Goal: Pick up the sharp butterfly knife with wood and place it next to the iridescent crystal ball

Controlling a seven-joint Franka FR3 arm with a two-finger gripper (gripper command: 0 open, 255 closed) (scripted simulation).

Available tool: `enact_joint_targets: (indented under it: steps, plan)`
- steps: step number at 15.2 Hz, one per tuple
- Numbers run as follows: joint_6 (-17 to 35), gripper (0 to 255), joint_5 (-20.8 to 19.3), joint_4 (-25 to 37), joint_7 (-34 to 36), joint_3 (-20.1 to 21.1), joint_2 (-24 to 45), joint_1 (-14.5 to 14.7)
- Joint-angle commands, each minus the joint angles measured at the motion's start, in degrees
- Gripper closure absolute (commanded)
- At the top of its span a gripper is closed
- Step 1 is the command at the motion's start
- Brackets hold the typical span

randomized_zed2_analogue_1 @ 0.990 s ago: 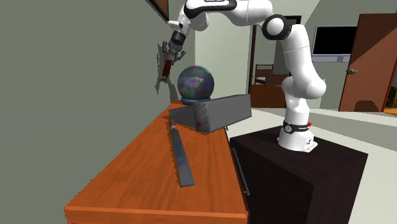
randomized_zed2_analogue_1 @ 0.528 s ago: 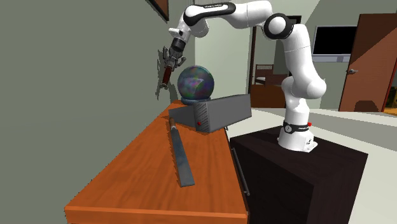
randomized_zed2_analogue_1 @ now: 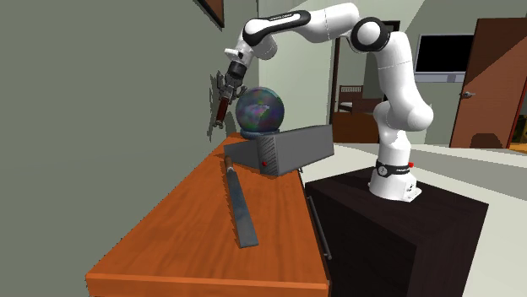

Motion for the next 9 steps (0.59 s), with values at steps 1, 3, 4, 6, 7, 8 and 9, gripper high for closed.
enact_joint_targets:
  steps: [1,3,4,6,7,8,9]
  plan:
    - [1.5,255,0.3,-1.5,-0.6,0.1,0.0,0.2]
    - [2.8,255,0.7,-2.8,-1.2,0.2,0.2,0.2]
    - [3.4,255,0.9,-3.4,-1.5,0.3,0.3,0.2]
    - [4.7,255,1.3,-4.5,-2.2,0.5,0.5,0.3]
    - [5.3,255,1.6,-5.1,-2.5,0.5,0.6,0.3]
    - [5.9,255,1.8,-5.6,-2.8,0.6,0.8,0.3]
    - [6.5,255,2.1,-6.2,-3.2,0.7,0.9,0.3]
